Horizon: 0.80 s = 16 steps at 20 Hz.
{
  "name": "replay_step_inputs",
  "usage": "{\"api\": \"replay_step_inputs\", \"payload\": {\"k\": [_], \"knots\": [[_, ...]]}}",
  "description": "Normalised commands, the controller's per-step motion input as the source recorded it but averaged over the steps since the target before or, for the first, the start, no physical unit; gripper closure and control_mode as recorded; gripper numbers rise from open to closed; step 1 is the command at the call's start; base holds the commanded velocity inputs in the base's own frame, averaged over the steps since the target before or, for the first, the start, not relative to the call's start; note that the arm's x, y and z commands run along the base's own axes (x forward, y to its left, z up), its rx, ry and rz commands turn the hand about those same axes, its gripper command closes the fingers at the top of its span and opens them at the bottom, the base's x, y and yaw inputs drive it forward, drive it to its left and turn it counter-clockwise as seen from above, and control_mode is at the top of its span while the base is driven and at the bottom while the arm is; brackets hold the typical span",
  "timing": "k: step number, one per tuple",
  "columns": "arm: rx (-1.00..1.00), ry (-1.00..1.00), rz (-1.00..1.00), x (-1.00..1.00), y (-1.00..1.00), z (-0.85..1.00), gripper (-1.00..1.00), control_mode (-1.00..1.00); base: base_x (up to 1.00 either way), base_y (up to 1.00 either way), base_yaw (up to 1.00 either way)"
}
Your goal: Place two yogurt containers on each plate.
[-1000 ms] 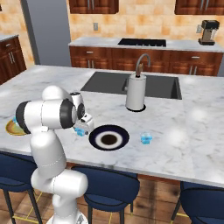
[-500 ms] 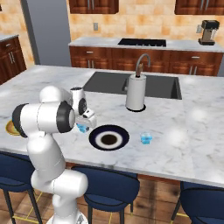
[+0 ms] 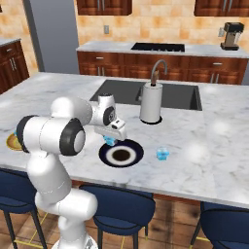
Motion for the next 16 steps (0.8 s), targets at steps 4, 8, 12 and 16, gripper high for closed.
{"api": "replay_step_inputs", "payload": {"k": [4, 8, 12, 16], "knots": [[0.00, 0.05, -0.01, 0.13, -0.15, -0.10, 1.00, -1.00, 0.00, 0.00, 0.00], [0.00, 0.07, 0.00, 0.13, -0.36, -0.18, 1.00, -1.00, 0.00, 0.00, 0.00], [0.00, 0.06, 0.00, 0.00, -0.29, -0.17, 1.00, -1.00, 0.00, 0.00, 0.00], [0.00, 0.00, 0.00, 0.02, -0.04, -0.20, 1.00, -1.00, 0.00, 0.00, 0.00]]}}
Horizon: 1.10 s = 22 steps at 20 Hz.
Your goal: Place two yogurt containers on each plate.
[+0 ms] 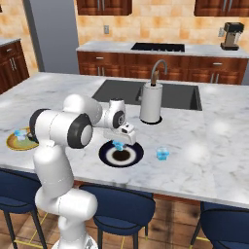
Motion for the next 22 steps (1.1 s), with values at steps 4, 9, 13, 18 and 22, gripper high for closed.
{"api": "replay_step_inputs", "payload": {"k": [4, 9, 13, 18, 22], "knots": [[0.00, 0.00, 0.00, 0.00, -0.05, -0.14, 1.00, -1.00, 0.00, 0.00, 0.00], [0.00, 0.00, 0.00, 0.00, 0.00, -0.01, 1.00, -1.00, 0.00, 0.00, 0.00], [0.00, 0.00, 0.00, 0.00, 0.00, 0.00, -1.00, -1.00, 0.00, 0.00, 0.00], [0.00, 0.00, 0.00, 0.00, 0.00, 0.07, -1.00, -1.00, 0.00, 0.00, 0.00], [0.00, -0.01, 0.03, -0.05, 0.00, 0.44, -1.00, -1.00, 0.00, 0.00, 0.00]]}}
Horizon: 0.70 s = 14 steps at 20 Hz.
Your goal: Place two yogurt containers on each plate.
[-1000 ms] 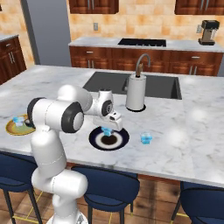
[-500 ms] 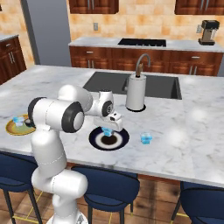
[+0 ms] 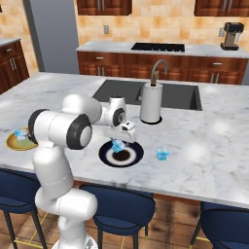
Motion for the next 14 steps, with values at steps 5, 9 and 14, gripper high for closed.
{"api": "replay_step_inputs", "payload": {"k": [5, 9, 14], "knots": [[-0.01, -0.05, 0.02, -0.23, 0.01, 0.46, -1.00, -1.00, 0.00, 0.00, 0.00], [-0.10, -0.12, 0.00, -0.27, 0.35, 0.56, -1.00, -1.00, 0.00, 0.00, 0.00], [0.00, 0.00, 0.07, -0.92, 0.13, 0.55, -1.00, -1.00, 0.00, 0.00, 0.00]]}}
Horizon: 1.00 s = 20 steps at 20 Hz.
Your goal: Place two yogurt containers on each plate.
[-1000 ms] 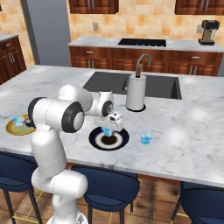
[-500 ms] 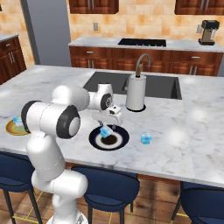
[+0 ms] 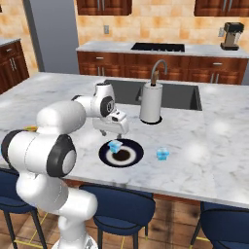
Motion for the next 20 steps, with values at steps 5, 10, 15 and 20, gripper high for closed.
{"api": "replay_step_inputs", "payload": {"k": [5, 10, 15, 20], "knots": [[0.00, 0.09, 0.13, -1.00, 0.28, 0.32, -1.00, -1.00, 0.00, 0.00, 0.00], [0.04, 0.08, 0.21, -0.92, 0.34, -0.09, -1.00, -1.00, 0.00, 0.00, 0.00], [0.00, 0.04, 0.00, 0.00, -0.01, -0.02, -1.00, -1.00, 0.00, 0.00, 0.00], [0.00, 0.00, 0.00, 0.01, -0.18, 0.00, -1.00, 1.00, 0.00, -0.52, 0.00]]}}
